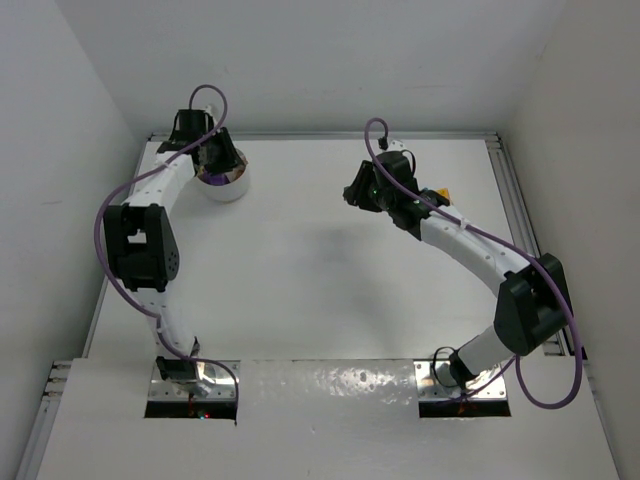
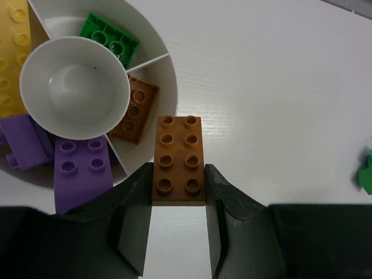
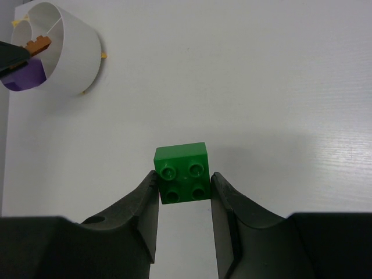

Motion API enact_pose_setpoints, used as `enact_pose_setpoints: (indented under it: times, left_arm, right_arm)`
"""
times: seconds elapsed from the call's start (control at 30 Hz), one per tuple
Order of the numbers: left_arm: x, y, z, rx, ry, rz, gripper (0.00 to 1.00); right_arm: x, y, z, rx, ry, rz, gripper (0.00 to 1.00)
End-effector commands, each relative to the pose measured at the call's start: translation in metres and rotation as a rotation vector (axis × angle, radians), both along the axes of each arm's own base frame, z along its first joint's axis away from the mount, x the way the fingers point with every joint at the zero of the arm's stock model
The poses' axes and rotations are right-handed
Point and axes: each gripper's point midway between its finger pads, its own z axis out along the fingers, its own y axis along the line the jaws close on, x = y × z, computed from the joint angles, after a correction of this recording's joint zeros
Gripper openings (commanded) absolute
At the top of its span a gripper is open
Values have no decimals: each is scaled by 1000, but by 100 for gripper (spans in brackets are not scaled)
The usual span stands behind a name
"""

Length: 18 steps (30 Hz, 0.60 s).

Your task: Sort the legos into containers by color

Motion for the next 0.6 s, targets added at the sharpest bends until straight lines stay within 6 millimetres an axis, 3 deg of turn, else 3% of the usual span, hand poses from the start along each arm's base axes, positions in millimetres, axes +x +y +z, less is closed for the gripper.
enact_pose_setpoints:
  times: [0.0,0.23,0.47,0.57]
  left_arm:
    - [22,0,22,-12,-100,20,0]
    - [31,9,13,32,-109,52,2]
    - [32,14,8,64,-110,57,30]
    - [31,14,8,66,-111,50,35]
  right_arm:
    - [1,2,22,22,-54,10,0]
    - [1,1,26,12,-64,16,0]
    - [1,2,30,12,-75,24,0]
    - [0,3,31,13,-78,30,0]
